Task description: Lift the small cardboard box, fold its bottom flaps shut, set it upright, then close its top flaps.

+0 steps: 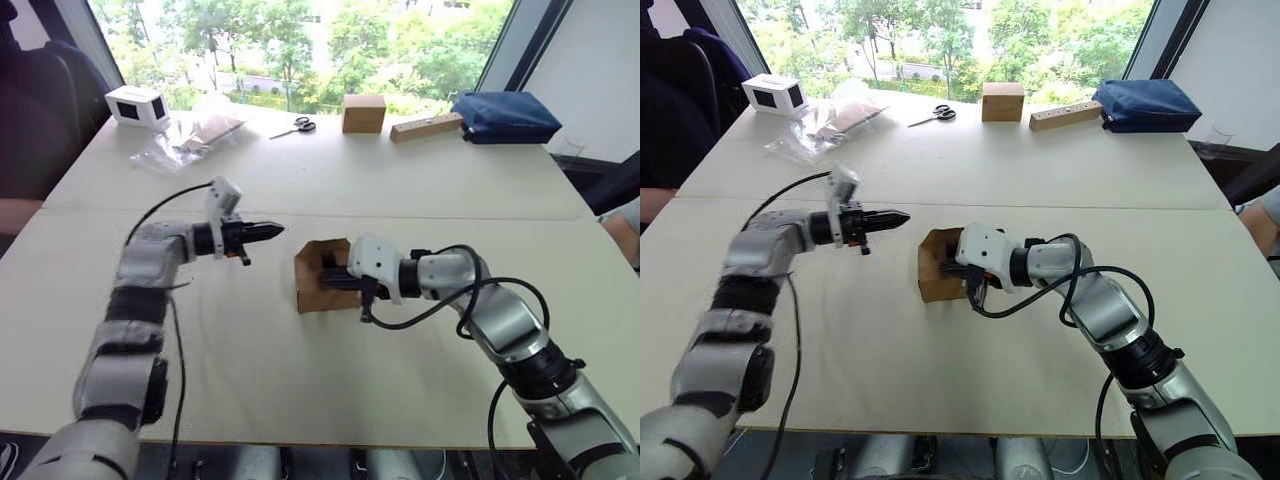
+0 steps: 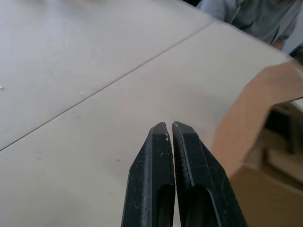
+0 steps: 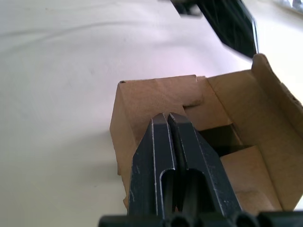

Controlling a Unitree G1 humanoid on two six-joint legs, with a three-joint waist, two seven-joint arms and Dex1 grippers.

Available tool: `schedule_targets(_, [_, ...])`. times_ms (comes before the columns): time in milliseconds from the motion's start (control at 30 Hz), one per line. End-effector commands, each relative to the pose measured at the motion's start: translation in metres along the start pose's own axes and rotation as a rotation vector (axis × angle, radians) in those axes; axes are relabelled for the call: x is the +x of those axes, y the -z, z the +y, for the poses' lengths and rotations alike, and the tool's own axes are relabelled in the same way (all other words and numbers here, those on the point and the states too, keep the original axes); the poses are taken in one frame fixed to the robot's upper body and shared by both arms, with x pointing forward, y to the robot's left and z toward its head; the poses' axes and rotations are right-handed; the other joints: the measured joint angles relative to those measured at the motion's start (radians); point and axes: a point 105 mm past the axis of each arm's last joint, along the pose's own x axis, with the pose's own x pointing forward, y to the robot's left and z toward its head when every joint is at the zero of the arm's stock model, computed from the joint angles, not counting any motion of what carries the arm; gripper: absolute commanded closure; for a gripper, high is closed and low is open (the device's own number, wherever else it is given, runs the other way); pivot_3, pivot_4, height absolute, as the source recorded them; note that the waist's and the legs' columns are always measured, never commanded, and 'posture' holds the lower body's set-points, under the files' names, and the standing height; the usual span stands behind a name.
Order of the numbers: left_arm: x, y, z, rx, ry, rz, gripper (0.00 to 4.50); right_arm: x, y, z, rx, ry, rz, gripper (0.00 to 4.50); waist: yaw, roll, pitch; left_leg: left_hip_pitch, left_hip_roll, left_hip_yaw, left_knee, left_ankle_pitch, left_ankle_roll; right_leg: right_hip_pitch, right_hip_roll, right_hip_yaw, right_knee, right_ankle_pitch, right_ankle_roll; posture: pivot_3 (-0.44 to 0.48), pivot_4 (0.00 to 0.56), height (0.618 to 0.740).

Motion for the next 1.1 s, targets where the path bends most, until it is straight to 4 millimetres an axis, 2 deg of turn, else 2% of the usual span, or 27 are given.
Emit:
schedule_targets(33, [-0.008, -0.010, -0.046, 0.012, 0.095, -0.001, 4.36, -0.001, -0.012, -0.006, -0.038, 0.013, -0.042, 4.50, 0.004, 0.000, 0.000, 0.000, 0.000, 0.000, 0.000, 0.000, 0.000, 0.000, -0.001, 0.000, 0.000, 0.000, 0.000, 0.000, 0.150, 0.740])
schedule_targets(167, [-0.010, 0.000, -0.074, -0.001, 0.114, 0.043, 4.36, 0.000, -0.012, -0.007, -0.031, 0.015, -0.053, 4.50, 0.006, 0.000, 0.000, 0.001, -0.001, 0.000, 0.000, -0.001, 0.002, 0.001, -0.002, 0.000, -0.001, 0.000, 0.000, 0.000, 0.150, 0.740])
schedule_targets(300, [-0.006, 0.016, -0.084, 0.013, 0.090, 0.101, 4.36, 0.000, -0.011, -0.007, -0.027, 0.016, -0.055, 4.50, 0.003, 0.000, 0.000, 0.002, -0.001, 0.000, 0.000, -0.002, 0.003, 0.001, -0.002, 0.000, -0.001, 0.000, 0.000, 0.000, 0.150, 0.740])
schedule_targets(533, [0.009, 0.021, -0.078, 0.005, 0.061, 0.081, 4.36, 0.001, -0.013, -0.006, -0.025, 0.022, -0.063, 4.50, 0.004, 0.000, 0.000, 0.002, -0.002, 0.000, 0.000, -0.002, 0.003, 0.001, -0.001, 0.000, -0.001, 0.000, 0.000, 0.000, 0.150, 0.740])
schedule_targets(800, [0.015, 0.030, -0.076, 0.020, 0.080, 0.113, 4.36, -0.002, -0.016, -0.005, -0.024, 0.028, -0.071, 4.50, 0.004, 0.000, 0.000, 0.002, -0.002, 0.000, 0.000, -0.002, 0.003, 0.001, -0.001, 0.000, -0.001, 0.000, 0.000, 0.000, 0.150, 0.740])
schedule_targets(933, [0.018, 0.040, -0.073, 0.014, 0.080, 0.132, 4.36, -0.021, -0.040, -0.006, -0.023, 0.016, -0.159, 4.50, 0.005, 0.000, 0.000, 0.002, -0.002, 0.000, 0.000, -0.002, 0.003, 0.001, -0.001, 0.000, -0.001, 0.000, 0.000, 0.000, 0.150, 0.740])
schedule_targets(967, [0.018, 0.040, -0.073, 0.015, 0.082, 0.130, 4.36, -0.026, -0.048, -0.009, -0.008, 0.016, -0.190, 4.50, 0.005, 0.000, 0.000, 0.002, -0.002, 0.000, 0.000, -0.002, 0.003, 0.001, -0.001, 0.000, -0.001, 0.000, 0.000, 0.000, 0.150, 0.740])
schedule_targets(1033, [0.019, 0.040, -0.074, 0.018, 0.084, 0.125, 4.36, -0.033, -0.063, -0.027, 0.029, 0.086, -0.259, 4.50, 0.004, 0.000, 0.000, 0.002, -0.002, 0.000, 0.000, -0.002, 0.003, 0.002, -0.002, 0.000, -0.001, 0.000, 0.000, 0.000, 0.150, 0.740])
schedule_targets(1100, [0.019, 0.040, -0.075, 0.019, 0.086, 0.121, 4.36, -0.034, -0.062, -0.048, 0.009, 0.187, -0.235, 4.50, 0.003, 0.000, 0.000, 0.002, -0.002, 0.000, 0.000, -0.002, 0.003, 0.002, -0.002, 0.000, -0.001, 0.000, 0.000, 0.000, 0.150, 0.740])
